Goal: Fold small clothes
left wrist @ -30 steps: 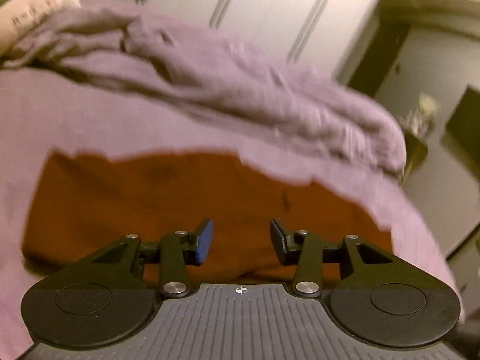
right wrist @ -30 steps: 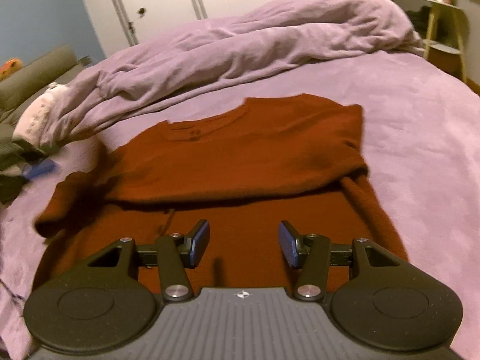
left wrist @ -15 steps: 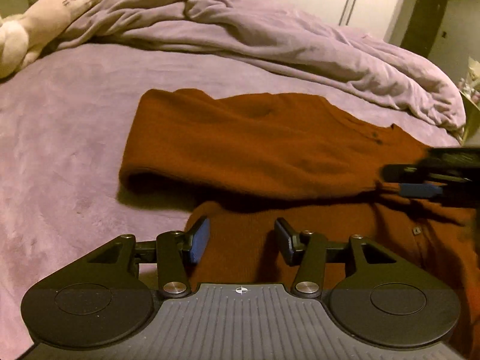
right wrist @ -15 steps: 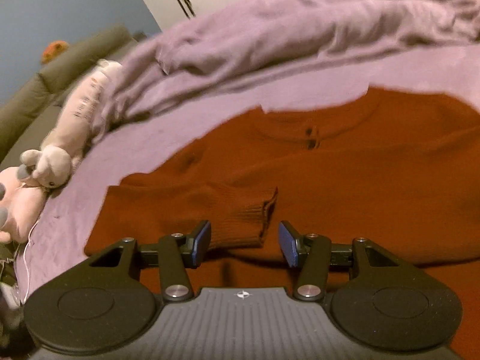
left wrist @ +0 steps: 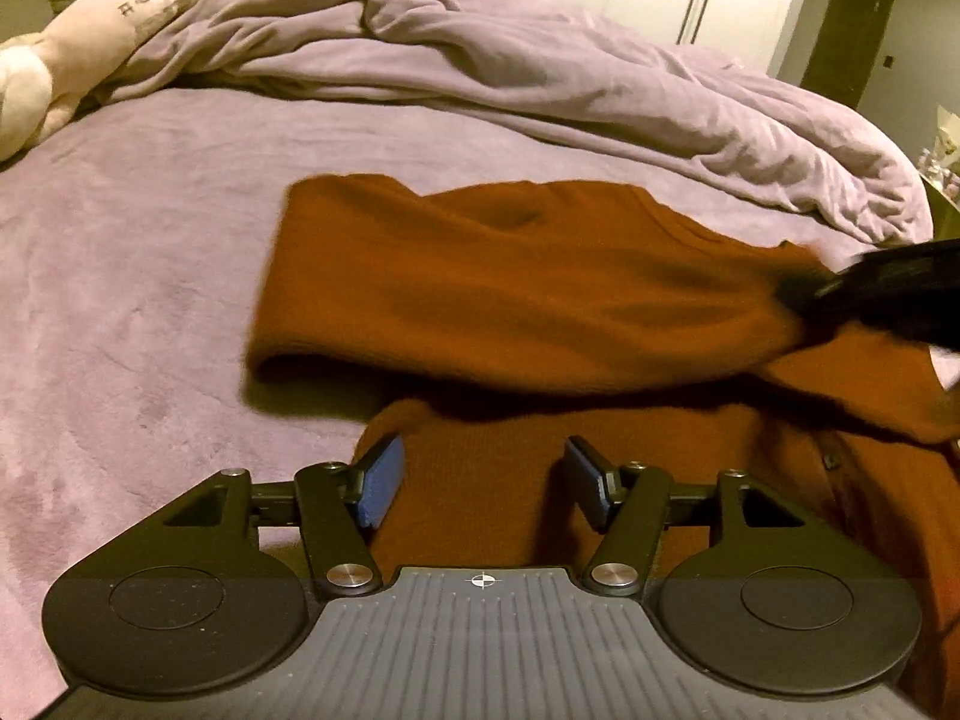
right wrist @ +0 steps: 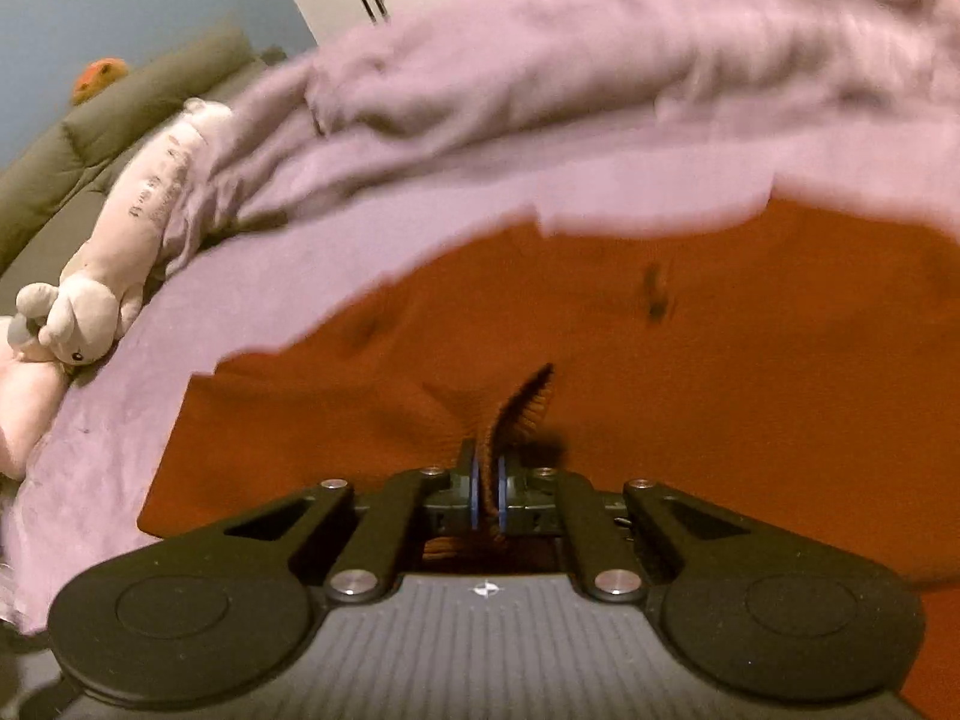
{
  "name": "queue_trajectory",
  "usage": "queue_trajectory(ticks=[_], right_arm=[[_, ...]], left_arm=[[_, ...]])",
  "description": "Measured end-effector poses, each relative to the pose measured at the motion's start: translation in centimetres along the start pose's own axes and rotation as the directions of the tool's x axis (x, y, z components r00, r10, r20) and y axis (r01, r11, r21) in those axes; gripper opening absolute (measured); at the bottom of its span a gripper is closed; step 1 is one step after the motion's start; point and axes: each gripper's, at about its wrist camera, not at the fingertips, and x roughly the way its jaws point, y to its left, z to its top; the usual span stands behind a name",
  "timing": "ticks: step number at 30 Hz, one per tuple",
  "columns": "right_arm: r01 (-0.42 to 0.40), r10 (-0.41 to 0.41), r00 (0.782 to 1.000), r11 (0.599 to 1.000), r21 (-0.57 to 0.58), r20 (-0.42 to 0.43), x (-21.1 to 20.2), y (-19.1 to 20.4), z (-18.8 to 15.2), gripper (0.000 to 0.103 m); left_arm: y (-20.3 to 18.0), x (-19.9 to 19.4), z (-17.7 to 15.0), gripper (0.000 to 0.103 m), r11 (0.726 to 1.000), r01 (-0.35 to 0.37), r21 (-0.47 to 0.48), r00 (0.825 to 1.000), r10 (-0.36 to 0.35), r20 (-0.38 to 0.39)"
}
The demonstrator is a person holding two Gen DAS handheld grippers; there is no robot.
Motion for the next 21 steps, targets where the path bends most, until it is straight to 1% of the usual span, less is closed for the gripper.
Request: queue_trajectory(ticks=[1, 2, 4, 5, 6, 7, 8, 9, 11, 12, 13, 15, 16, 18, 19, 20, 21], right_arm=[[0.026, -0.024, 0.998, 0.999, -0.036, 0.057, -1.4, -0.2, 0.3, 0.005], [0.081, -0.072, 0.990, 0.994, -0.074, 0.123, -2.9, -0.7, 0.5, 0.005], [0.192, -0.166, 0.963, 0.975, -0.111, 0.212, -5.1, -2.3, 0.7, 0.005], [0.249, -0.218, 0.948, 0.962, -0.116, 0.230, -5.7, -3.6, 0.7, 0.005], [0.294, -0.264, 0.937, 0.950, -0.106, 0.229, -5.9, -5.0, 0.6, 0.005], [0.334, -0.311, 0.928, 0.939, -0.087, 0.207, -5.7, -6.7, 0.5, 0.005], [0.357, -0.343, 0.924, 0.932, -0.058, 0.167, -5.3, -8.5, 0.2, 0.005], [0.355, -0.351, 0.930, 0.935, -0.019, 0.111, -4.8, -10.2, 0.0, 0.005], [0.311, -0.313, 0.949, 0.946, 0.089, 0.017, -4.1, -13.1, -0.7, 0.007], [0.291, -0.293, 0.956, 0.948, 0.132, -0.003, -4.1, -14.0, -1.0, 0.011], [0.278, -0.281, 0.960, 0.945, 0.170, -0.007, -4.1, -14.6, -1.3, 0.013], [0.237, -0.244, 0.970, 0.945, 0.223, 0.002, -4.2, -15.5, -1.8, 0.021], [0.211, -0.218, 0.976, 0.945, 0.250, 0.002, -4.1, -16.1, -1.9, 0.021], [0.198, -0.202, 0.979, 0.942, 0.269, -0.014, -3.8, -16.3, -2.1, 0.021], [0.210, -0.210, 0.977, 0.944, 0.253, -0.024, -3.6, -16.2, -2.0, 0.020], [0.221, -0.221, 0.975, 0.949, 0.225, -0.023, -3.5, -15.8, -2.1, 0.011], [0.234, -0.236, 0.972, 0.954, 0.188, -0.014, -3.6, -15.3, -1.8, 0.006]], left_arm=[[0.0, 0.1, 0.2, 0.066, 1.000, -0.010, -0.001, 1.000, 0.010, -0.002], [-0.1, 0.3, 0.4, 0.066, 1.000, -0.022, -0.007, 1.000, 0.022, -0.002], [-0.1, 0.6, 0.7, 0.066, 0.999, -0.031, -0.030, 1.000, 0.031, 0.004], [-0.1, 0.9, 0.8, 0.066, 0.999, -0.035, -0.041, 0.999, 0.035, 0.007], [-0.1, 1.1, 1.0, 0.066, 0.998, -0.042, -0.053, 0.999, 0.042, 0.007], [-0.3, 1.4, 1.1, 0.066, 0.997, -0.048, -0.062, 0.999, 0.048, 0.005], [-0.4, 1.6, 1.3, 0.068, 0.996, -0.051, -0.070, 0.999, 0.051, 0.004], [-0.7, 1.8, 1.4, 0.070, 0.996, -0.055, -0.074, 0.998, 0.055, 0.004], [-1.2, 2.1, 1.7, 0.072, 0.995, -0.069, -0.070, 0.998, 0.069, 0.003], [-1.4, 2.1, 1.8, 0.072, 0.995, -0.075, -0.061, 0.997, 0.076, 0.004], [-1.6, 2.1, 1.9, 0.072, 0.996, -0.078, -0.053, 0.997, 0.078, 0.003], [-1.8, 2.1, 2.1, 0.074, 0.996, -0.082, -0.046, 0.997, 0.082, 0.002], [-1.9, 2.1, 2.2, 0.074, 0.995, -0.085, -0.043, 0.996, 0.085, 0.002], [-1.9, 2.1, 2.4, 0.074, 0.995, -0.095, -0.042, 0.995, 0.096, 0.000], [-1.9, 2.1, 2.5, 0.074, 0.994, -0.099, -0.042, 0.995, 0.099, 0.002], [-2.0, 2.2, 2.6, 0.075, 0.994, -0.104, -0.042, 0.994, 0.105, 0.004], [-2.0, 2.2, 2.7, 0.075, 0.993, -0.114, -0.045, 0.993, 0.114, 0.003]])
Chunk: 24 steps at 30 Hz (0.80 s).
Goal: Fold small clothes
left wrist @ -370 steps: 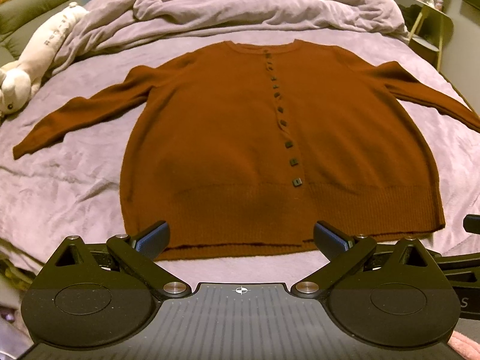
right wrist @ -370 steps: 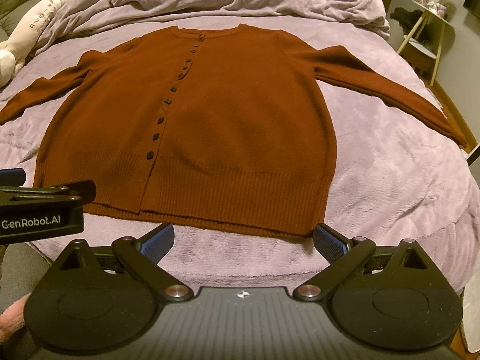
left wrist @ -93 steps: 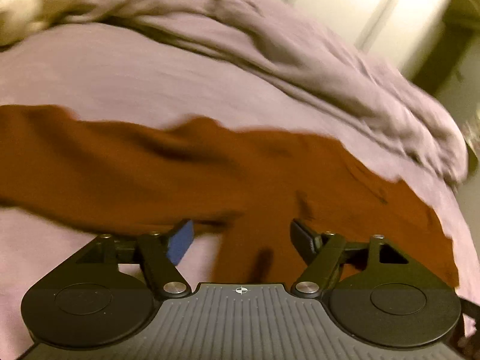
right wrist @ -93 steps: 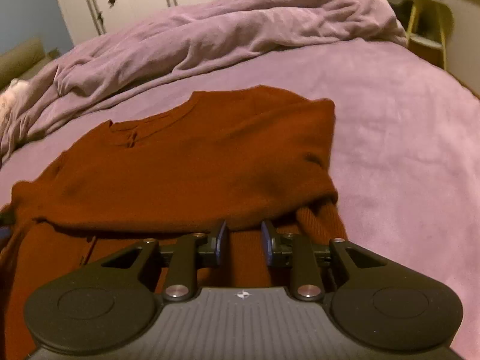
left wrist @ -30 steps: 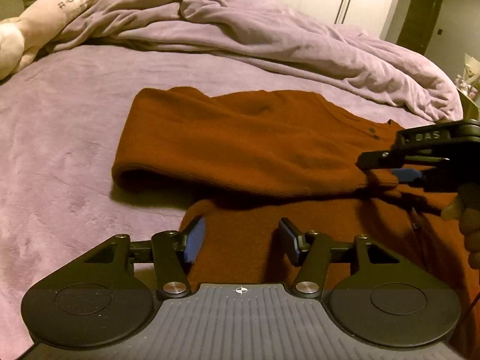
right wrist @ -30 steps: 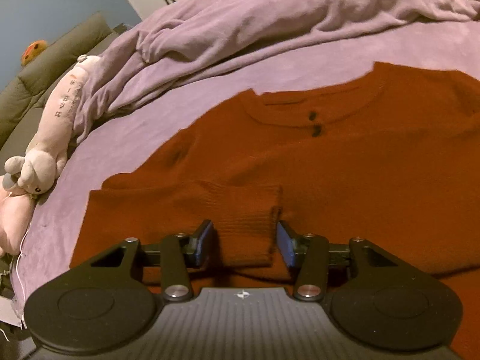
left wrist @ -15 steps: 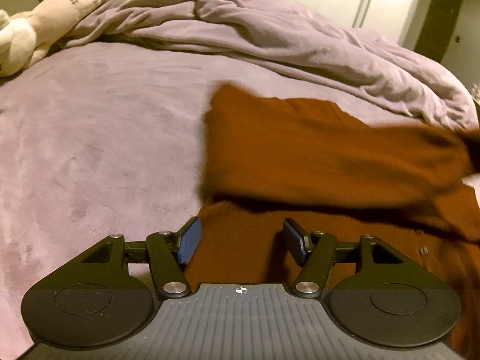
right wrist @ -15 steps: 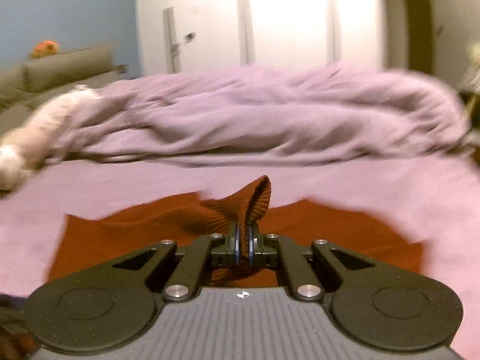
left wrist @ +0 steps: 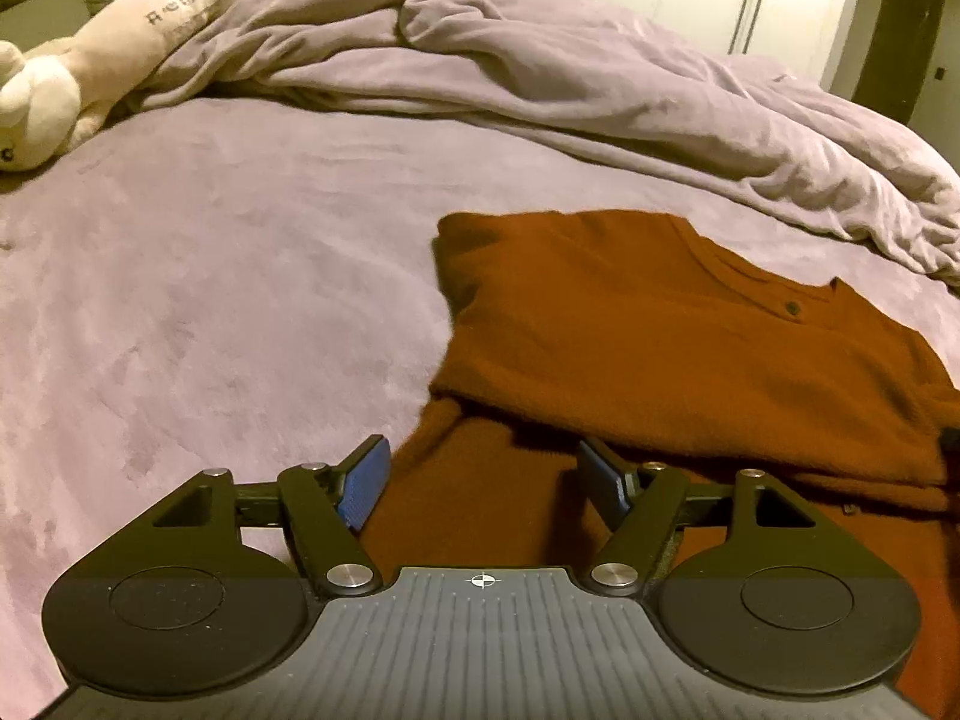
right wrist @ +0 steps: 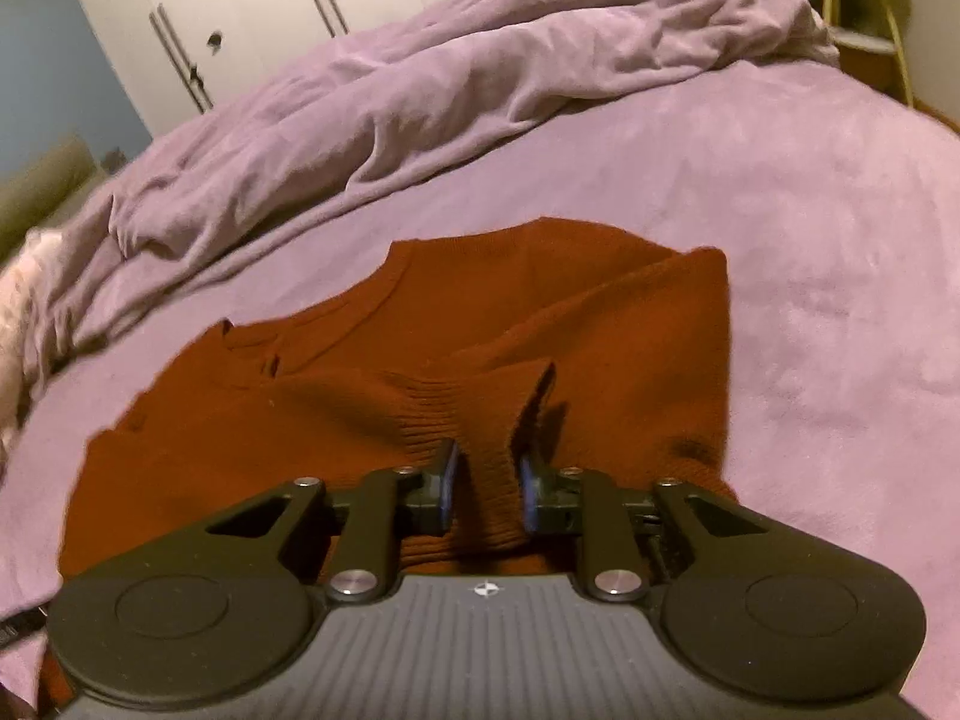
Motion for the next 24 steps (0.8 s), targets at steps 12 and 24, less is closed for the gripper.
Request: queue_trajectory(ticks=[12, 24], right_arm=[[0.131, -0.123, 0.989, 0.987, -0.089, 0.084, -1.4, -2.1, 1.9, 0.005], [0.275, -0.269, 0.960, 0.957, -0.095, 0.077, -0.4, -3.3, 2.0, 0.006]], left_arm=[[0.3, 1.1, 0.2, 0.075, 0.999, -0.039, -0.030, 0.999, 0.038, -0.036], [0.9, -1.0, 0.2, 0.077, 0.999, -0.050, -0.002, 0.998, 0.050, -0.033]])
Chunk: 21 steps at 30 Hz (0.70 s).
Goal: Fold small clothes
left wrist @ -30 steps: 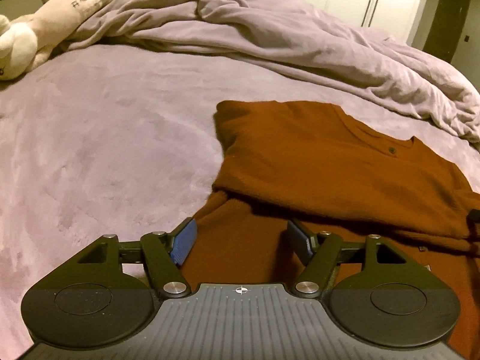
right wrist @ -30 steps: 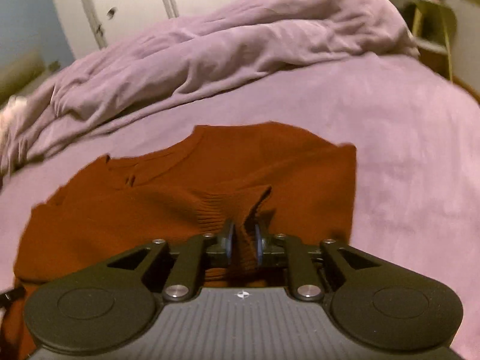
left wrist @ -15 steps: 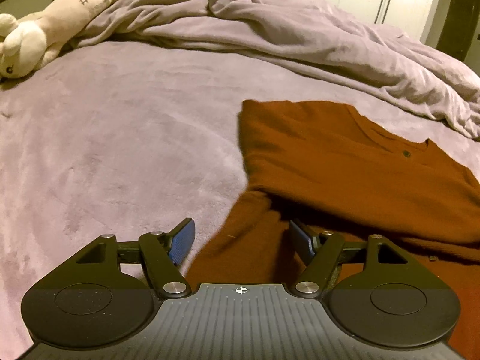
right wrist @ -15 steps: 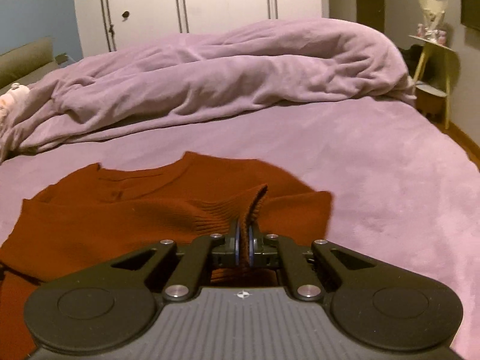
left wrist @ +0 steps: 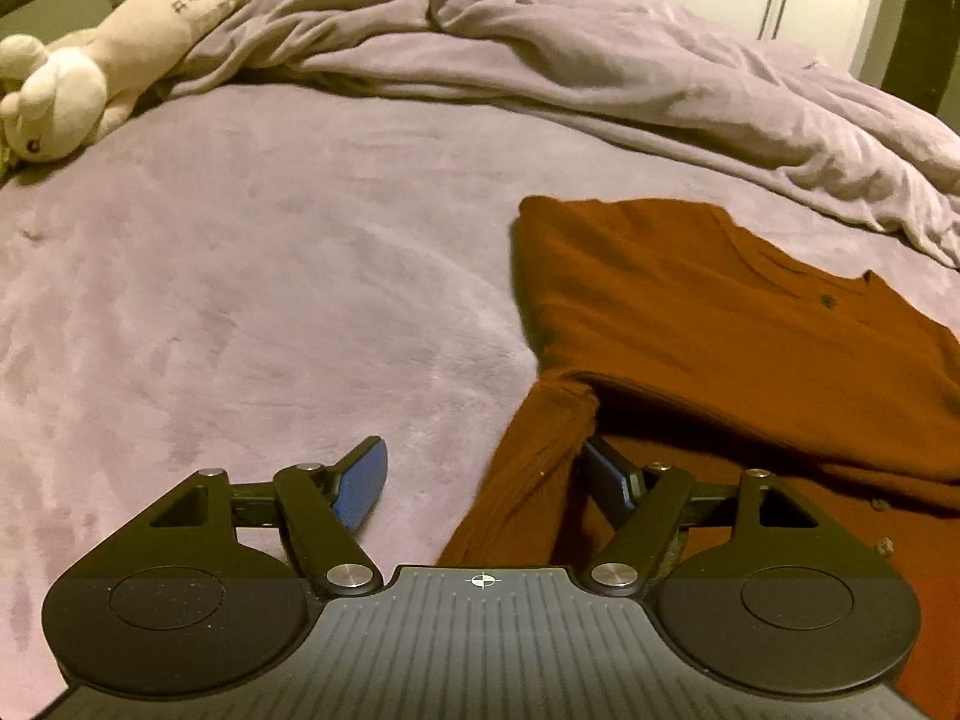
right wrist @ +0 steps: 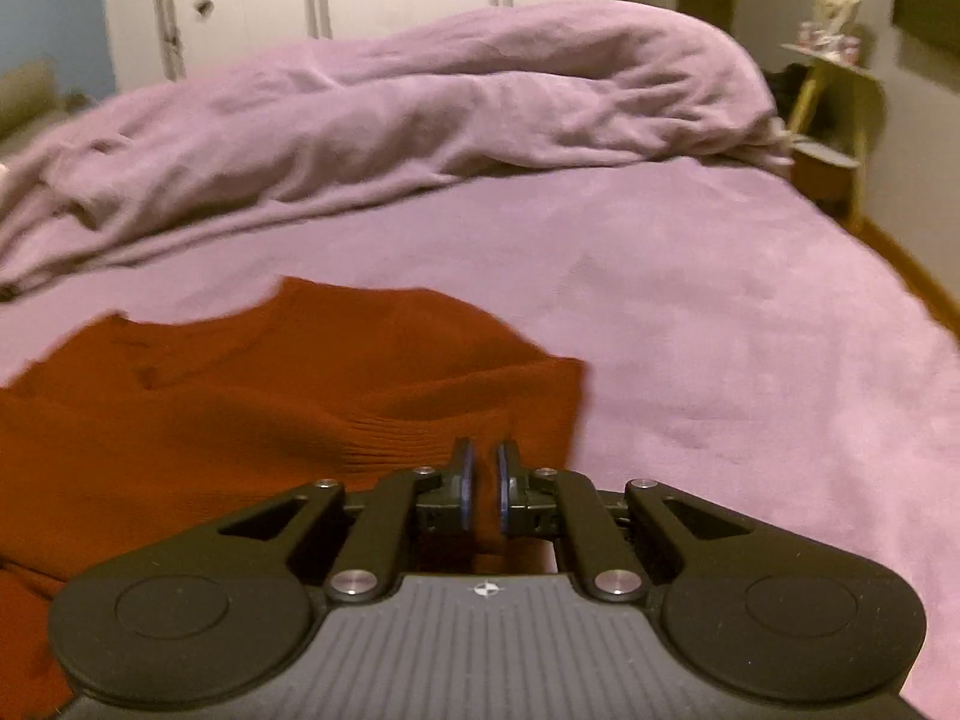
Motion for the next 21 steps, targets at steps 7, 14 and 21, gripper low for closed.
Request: queue_trajectory(ticks=[7, 14, 21], right_arm=[[-0.283, 0.301, 0.954, 0.895, 0.346, 0.001, -3.2, -3.3, -2.4, 0.015], [-0.351, 0.405, 0.914, 0.795, 0.494, -0.003, -2.5, -2.6, -3.0, 0.020], [-0.354, 0.466, 0.885, 0.695, 0.626, -0.018, 1.0, -3.0, -3.8, 0.023]], left_arm=[[-1.0, -2.8, 1.4, 0.083, 0.982, 0.184, -0.047, 0.980, -0.180, 0.080], [-4.7, 0.0, 1.5, 0.083, 0.945, 0.312, -0.095, 0.949, -0.314, -0.007], [-5.4, 4.0, 1.5, 0.083, 0.924, 0.344, -0.165, 0.928, -0.362, -0.093]])
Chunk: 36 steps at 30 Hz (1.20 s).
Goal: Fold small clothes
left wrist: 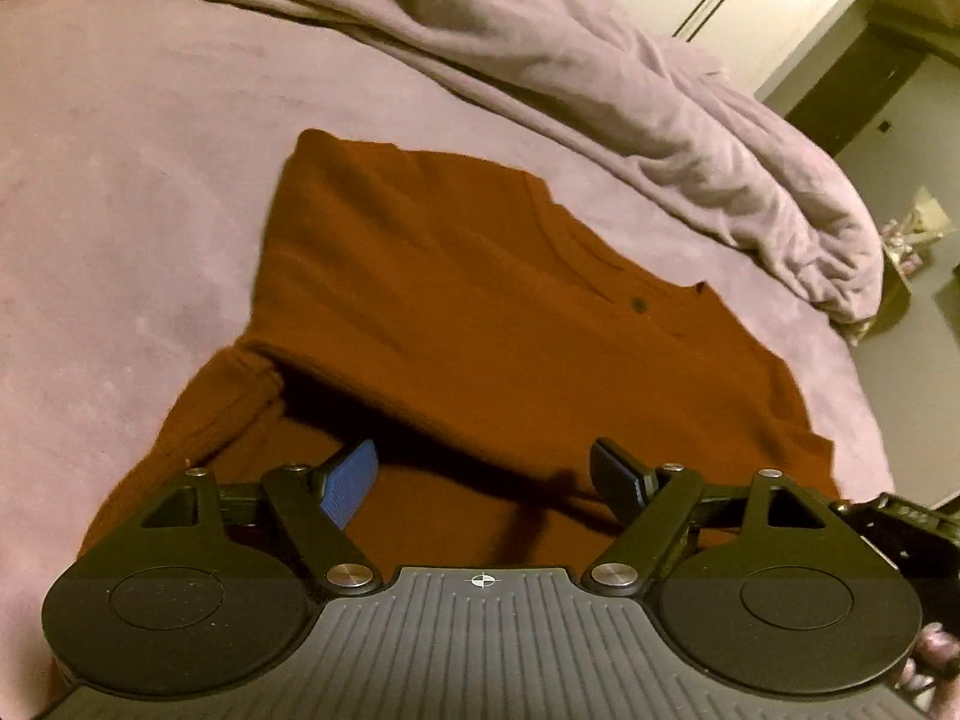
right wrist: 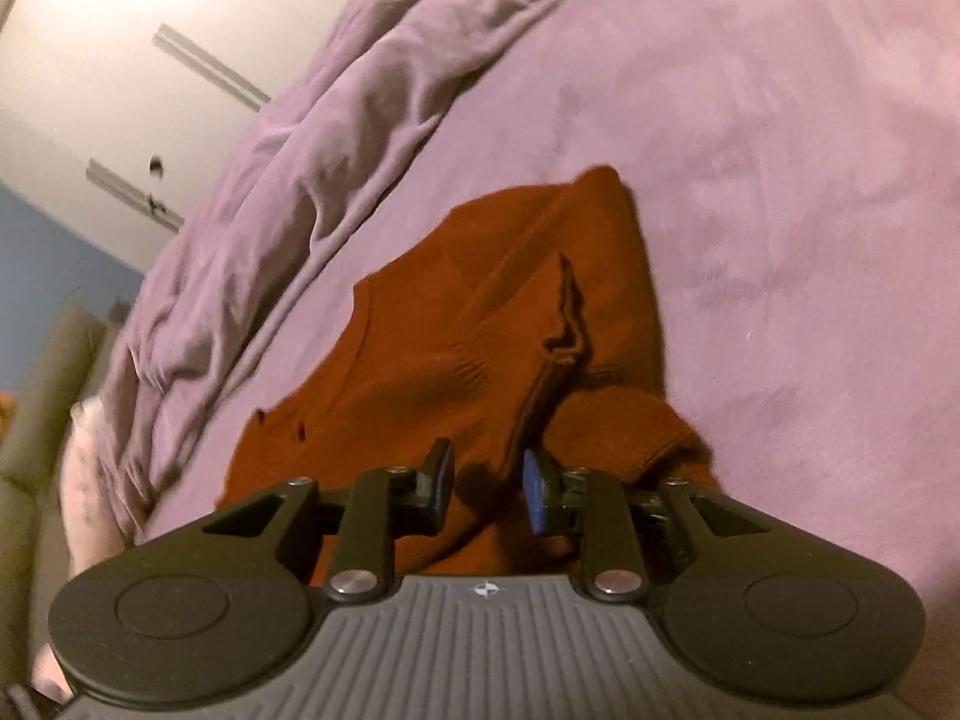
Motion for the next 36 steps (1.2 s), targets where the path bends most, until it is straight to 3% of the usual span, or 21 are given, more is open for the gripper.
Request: queue_trajectory(ticks=[1, 3, 6, 9, 11, 14, 19, 21, 24, 27, 29, 33, 34, 36], right_arm=[[-0.010, 0.010, 1.000, 1.000, 0.018, 0.001, 0.3, -0.3, 0.0, 0.023], [0.004, -0.004, 1.000, 1.000, 0.025, 0.000, 0.8, -0.5, 0.1, 0.005], [-0.006, 0.006, 1.000, 1.000, -0.001, 0.003, 0.4, -0.3, -0.1, 0.005], [-0.051, 0.051, 0.998, 0.999, 0.009, 0.031, -1.2, -1.0, 0.2, 0.004], [-0.052, 0.052, 0.998, 0.999, 0.012, 0.018, -1.7, -1.5, -0.1, 0.004], [0.022, -0.023, 1.000, 0.992, -0.122, -0.002, -0.9, -1.0, -1.1, 0.004], [0.102, -0.087, 0.994, 0.960, -0.262, 0.067, -2.7, 1.2, -0.5, 0.008], [0.177, -0.138, 0.980, 0.936, -0.303, 0.146, -4.1, 1.8, -0.4, 0.013], [0.291, -0.199, 0.939, 0.894, -0.342, 0.280, -5.5, 3.1, -0.3, 0.017], [0.248, -0.154, 0.957, 0.876, -0.414, 0.247, -4.5, 4.7, -0.5, 0.017], [0.229, -0.137, 0.969, 0.817, -0.529, 0.207, -2.7, 6.4, -1.9, 0.017], [0.308, -0.220, 0.951, 0.620, -0.722, 0.217, 1.0, 7.9, -5.4, 0.016], [0.325, -0.250, 0.944, 0.587, -0.741, 0.215, 1.5, 7.4, -5.7, 0.016], [0.318, -0.224, 0.947, 0.546, -0.775, 0.231, 1.4, 6.3, -6.2, 0.016]], left_arm=[[-0.1, 0.2, 0.1, 0.083, 1.000, -0.006, 0.010, 1.000, 0.006, 0.008], [0.0, 0.2, 0.3, 0.083, 1.000, -0.020, 0.012, 1.000, 0.019, 0.017], [0.3, 0.1, 0.7, 0.083, 0.999, -0.038, 0.008, 0.999, 0.038, 0.025], [0.6, -0.2, 1.0, 0.081, 0.992, -0.111, 0.063, 0.994, 0.109, 0.030], [1.1, -0.2, 1.1, 0.081, 0.992, -0.101, 0.073, 0.995, 0.099, 0.029], [1.6, -0.4, 1.1, 0.079, 0.993, -0.103, 0.062, 0.995, 0.101, 0.027], [0.8, -2.1, 0.9, 0.080, 0.985, -0.117, 0.124, 0.993, 0.116, 0.020], [-0.2, -3.3, 0.8, 0.081, 0.975, -0.130, 0.181, 0.991, 0.123, 0.047], [-2.1, -4.8, 1.1, 0.087, 0.956, -0.131, 0.263, 0.988, 0.105, 0.109], [-3.6, -4.0, 1.6, 0.089, 0.958, -0.096, 0.272, 0.990, 0.062, 0.130], [-4.1, -2.4, 1.5, 0.089, 0.959, -0.088, 0.269, 0.990, 0.054, 0.131], [-4.1, 1.3, 0.6, 0.088, 0.946, -0.168, 0.279, 0.986, 0.154, 0.070], [-3.8, 1.7, 0.3, 0.088, 0.944, -0.188, 0.272, 0.982, 0.179, 0.060], [-3.3, 2.1, -0.3, 0.088, 0.931, -0.229, 0.285, 0.973, 0.215, 0.080]])
